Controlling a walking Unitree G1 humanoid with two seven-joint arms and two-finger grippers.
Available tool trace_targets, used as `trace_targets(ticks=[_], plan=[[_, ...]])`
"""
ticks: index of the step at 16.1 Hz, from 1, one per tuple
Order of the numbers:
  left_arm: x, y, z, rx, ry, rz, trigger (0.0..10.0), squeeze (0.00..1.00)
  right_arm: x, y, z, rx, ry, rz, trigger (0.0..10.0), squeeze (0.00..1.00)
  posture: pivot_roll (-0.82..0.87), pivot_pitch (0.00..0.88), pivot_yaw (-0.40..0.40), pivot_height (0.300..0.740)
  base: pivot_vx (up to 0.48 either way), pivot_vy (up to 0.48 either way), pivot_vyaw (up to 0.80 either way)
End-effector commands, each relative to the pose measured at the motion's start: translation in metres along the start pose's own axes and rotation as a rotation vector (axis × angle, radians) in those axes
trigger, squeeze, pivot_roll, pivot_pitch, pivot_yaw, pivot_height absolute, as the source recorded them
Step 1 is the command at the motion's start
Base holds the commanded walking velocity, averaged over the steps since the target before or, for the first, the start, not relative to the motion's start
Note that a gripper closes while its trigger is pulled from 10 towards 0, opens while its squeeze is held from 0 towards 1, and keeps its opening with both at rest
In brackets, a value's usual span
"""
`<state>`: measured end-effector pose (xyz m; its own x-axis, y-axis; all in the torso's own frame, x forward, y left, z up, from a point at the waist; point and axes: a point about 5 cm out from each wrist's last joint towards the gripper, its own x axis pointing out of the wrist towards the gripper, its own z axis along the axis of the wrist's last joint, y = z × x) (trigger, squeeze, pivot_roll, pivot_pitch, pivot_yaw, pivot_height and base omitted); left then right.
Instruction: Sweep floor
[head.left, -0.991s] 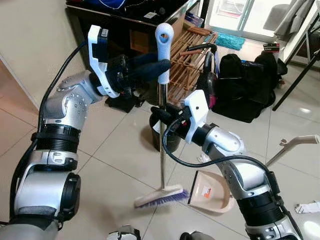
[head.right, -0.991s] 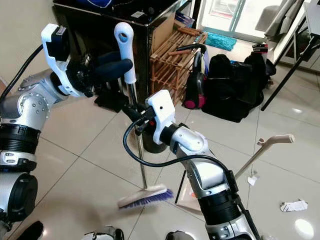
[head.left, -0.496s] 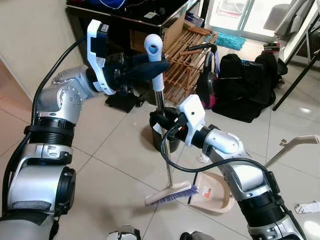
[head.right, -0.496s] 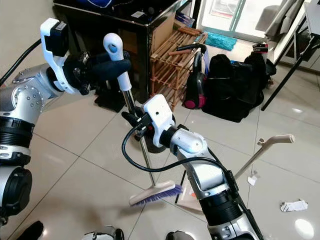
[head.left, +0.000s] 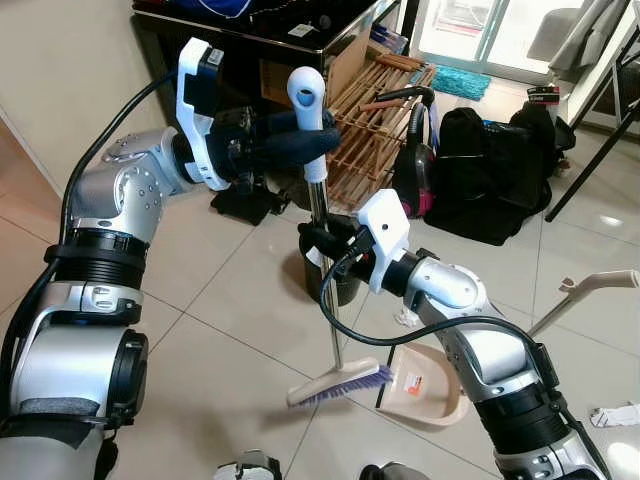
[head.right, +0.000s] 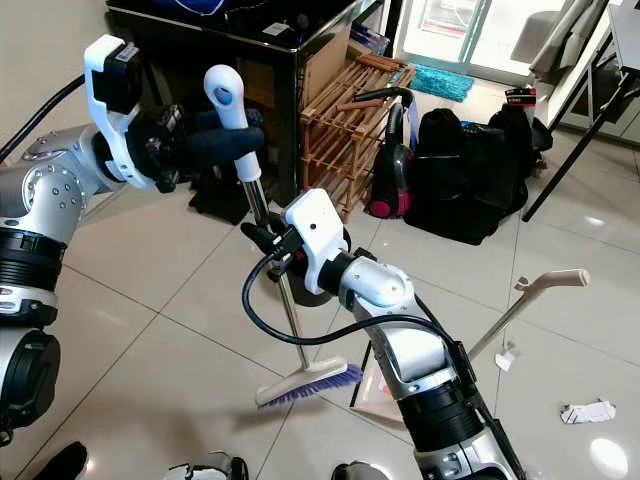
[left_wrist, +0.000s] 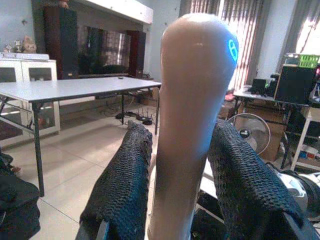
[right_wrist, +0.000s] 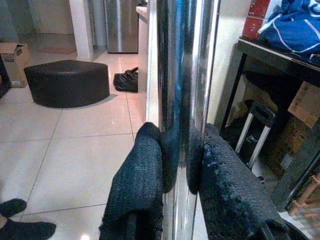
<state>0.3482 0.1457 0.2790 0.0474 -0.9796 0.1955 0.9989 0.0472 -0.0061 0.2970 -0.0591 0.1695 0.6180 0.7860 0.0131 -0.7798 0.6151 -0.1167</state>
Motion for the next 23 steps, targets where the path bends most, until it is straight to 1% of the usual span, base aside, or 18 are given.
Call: trace_targets(ticks=[1,15,16,18,23], plan=[[0.0010,0.0002,0.0036,0.008,0.024,-0.011,10.0,0.00,0.0010,0.0023,0.0035,-0.020,-0.022,0.018,0.0,0.00,-0.01,0.031,0.022,0.740,0.000,0.000,0.00],[0.0008,0.0003,0.0035,0.007,0.028,-0.014,10.0,0.00,0.0013,0.0025,0.0035,-0.020,-0.023,0.020,0.0,0.00,-0.01,0.031,0.023,0.740,0.000,0.000,0.00],[0.0018,0.0014,0.0039,0.005,0.032,-0.019,9.8,0.00,0.0019,0.0045,0.0028,-0.027,-0.019,0.032,0.0,0.00,-0.01,0.042,0.026,0.740,0.000,0.000,0.00],[0.0038,0.0032,0.0046,0.005,0.039,-0.024,10.0,0.00,0.0022,0.0078,0.0007,-0.058,-0.002,0.056,0.0,0.00,-0.01,0.043,0.028,0.740,0.000,0.000,0.00],[0.0040,0.0032,0.0045,0.006,0.040,-0.024,10.0,0.00,0.0021,0.0079,0.0003,-0.063,0.001,0.057,0.0,0.00,-0.01,0.043,0.028,0.740,0.000,0.000,0.00]])
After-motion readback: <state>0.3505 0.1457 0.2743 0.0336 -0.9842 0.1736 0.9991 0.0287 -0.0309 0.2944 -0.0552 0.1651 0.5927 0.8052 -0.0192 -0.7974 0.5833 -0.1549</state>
